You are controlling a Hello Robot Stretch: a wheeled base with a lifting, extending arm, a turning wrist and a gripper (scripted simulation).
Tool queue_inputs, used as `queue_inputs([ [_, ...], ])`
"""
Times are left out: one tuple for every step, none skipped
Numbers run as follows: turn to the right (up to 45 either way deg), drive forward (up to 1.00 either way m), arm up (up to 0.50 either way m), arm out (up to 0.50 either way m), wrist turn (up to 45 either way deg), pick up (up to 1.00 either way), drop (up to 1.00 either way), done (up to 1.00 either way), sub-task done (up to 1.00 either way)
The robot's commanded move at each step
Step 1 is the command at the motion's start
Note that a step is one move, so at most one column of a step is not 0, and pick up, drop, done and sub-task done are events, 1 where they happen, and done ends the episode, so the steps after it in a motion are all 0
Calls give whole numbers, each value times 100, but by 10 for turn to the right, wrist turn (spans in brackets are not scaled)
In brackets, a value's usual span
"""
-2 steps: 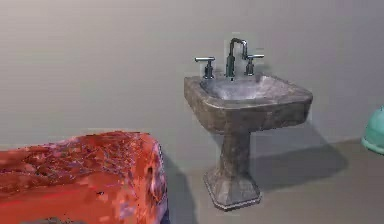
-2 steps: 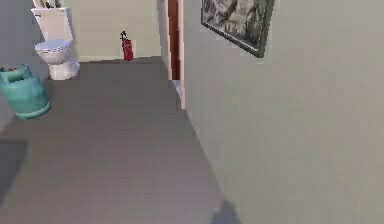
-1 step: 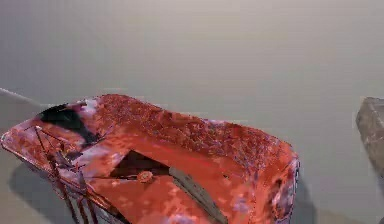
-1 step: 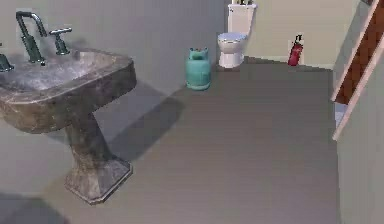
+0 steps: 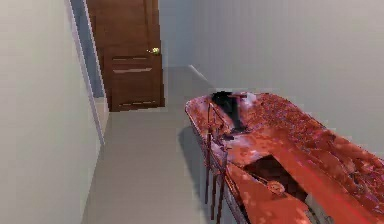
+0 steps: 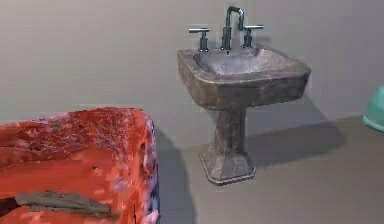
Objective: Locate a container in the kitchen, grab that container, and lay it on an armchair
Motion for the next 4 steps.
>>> queue_inputs([
  [-210,0,0,0,0,0,0,0,0],
  [0,100,0,0,0,0,0,0,0],
  [0,100,0,0,0,0,0,0,0],
  [0,55,0,0,0,0,0,0,0],
])
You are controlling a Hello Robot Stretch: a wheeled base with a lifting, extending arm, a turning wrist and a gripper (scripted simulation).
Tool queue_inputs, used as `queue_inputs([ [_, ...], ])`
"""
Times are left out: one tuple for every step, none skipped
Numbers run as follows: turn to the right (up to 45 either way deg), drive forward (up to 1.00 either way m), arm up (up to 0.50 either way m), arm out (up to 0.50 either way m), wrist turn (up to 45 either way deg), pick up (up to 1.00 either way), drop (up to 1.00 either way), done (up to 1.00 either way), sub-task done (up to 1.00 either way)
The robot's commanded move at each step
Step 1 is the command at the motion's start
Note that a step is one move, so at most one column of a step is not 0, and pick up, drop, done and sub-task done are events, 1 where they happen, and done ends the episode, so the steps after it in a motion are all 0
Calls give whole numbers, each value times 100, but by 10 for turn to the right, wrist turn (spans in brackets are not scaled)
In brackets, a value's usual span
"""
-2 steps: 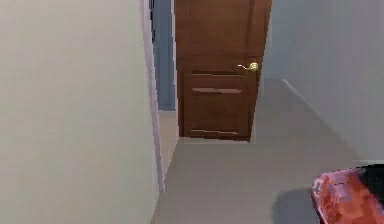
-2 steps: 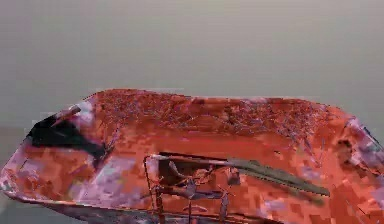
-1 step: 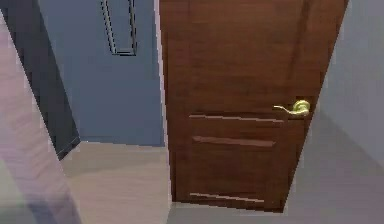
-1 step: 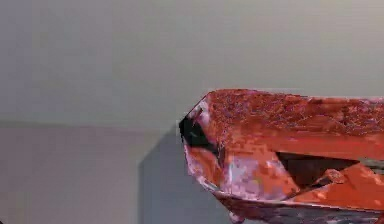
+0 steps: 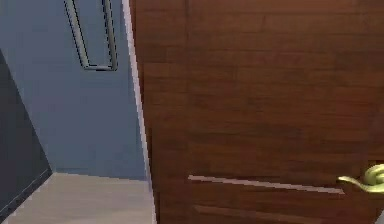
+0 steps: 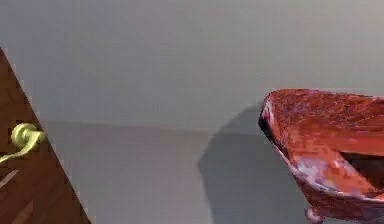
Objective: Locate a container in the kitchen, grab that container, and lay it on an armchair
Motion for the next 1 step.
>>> queue_inputs([
  [-450,0,0,0,0,0,0,0,0],
])
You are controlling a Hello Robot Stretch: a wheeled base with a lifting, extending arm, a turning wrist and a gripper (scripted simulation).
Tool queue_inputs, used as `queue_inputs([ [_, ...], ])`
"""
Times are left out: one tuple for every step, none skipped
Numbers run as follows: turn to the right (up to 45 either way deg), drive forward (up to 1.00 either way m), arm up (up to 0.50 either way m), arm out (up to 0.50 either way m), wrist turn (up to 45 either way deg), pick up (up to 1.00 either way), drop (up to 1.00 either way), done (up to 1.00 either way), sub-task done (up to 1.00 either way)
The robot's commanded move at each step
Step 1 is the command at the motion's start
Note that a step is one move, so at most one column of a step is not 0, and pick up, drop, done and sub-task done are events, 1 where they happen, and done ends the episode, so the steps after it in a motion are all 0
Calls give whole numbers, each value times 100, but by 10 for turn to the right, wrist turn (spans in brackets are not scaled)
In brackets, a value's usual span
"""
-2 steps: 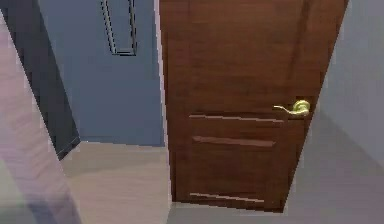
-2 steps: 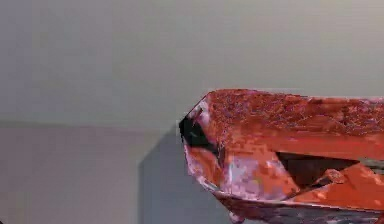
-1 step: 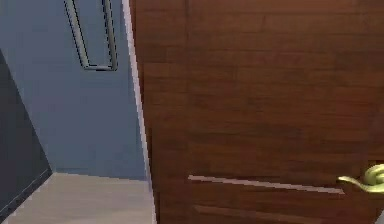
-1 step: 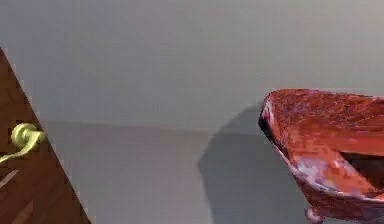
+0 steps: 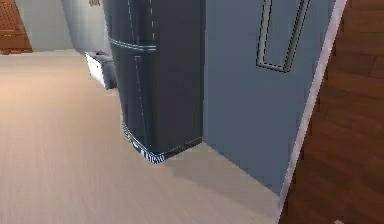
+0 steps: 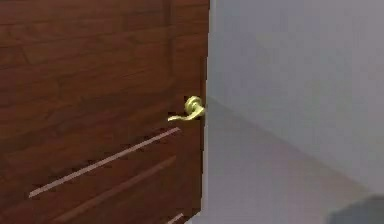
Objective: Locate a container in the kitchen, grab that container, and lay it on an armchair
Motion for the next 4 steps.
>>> queue_inputs([
  [-330,0,0,0,0,0,0,0,0],
  [0,40,0,0,0,0,0,0,0],
  [-270,0,0,0,0,0,0,0,0],
  [0,100,0,0,0,0,0,0,0],
])
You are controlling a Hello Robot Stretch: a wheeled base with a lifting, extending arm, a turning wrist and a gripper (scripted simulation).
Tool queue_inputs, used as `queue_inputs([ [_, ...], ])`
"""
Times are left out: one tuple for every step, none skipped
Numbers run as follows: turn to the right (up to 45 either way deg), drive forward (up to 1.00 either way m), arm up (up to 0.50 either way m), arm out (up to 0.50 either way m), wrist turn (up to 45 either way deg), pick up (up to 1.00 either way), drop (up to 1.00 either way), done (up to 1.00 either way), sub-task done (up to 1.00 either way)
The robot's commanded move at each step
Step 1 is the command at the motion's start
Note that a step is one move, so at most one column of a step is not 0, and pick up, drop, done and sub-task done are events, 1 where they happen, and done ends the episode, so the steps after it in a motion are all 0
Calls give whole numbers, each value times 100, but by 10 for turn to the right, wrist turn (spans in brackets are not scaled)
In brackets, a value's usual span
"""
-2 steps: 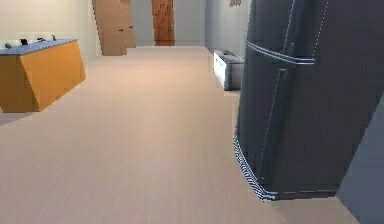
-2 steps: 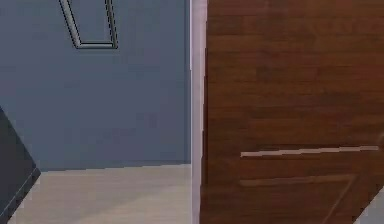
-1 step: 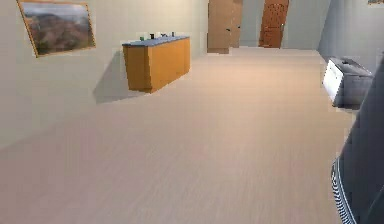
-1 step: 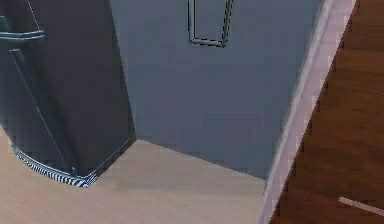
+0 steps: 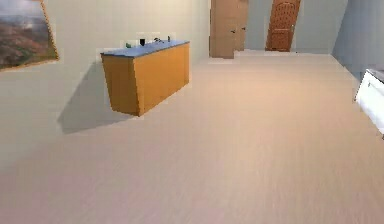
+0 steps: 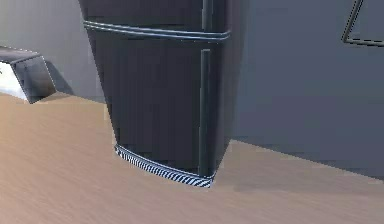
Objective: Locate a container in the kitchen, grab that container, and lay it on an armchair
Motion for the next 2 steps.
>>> queue_inputs([
  [0,100,0,0,0,0,0,0,0],
  [0,100,0,0,0,0,0,0,0],
])
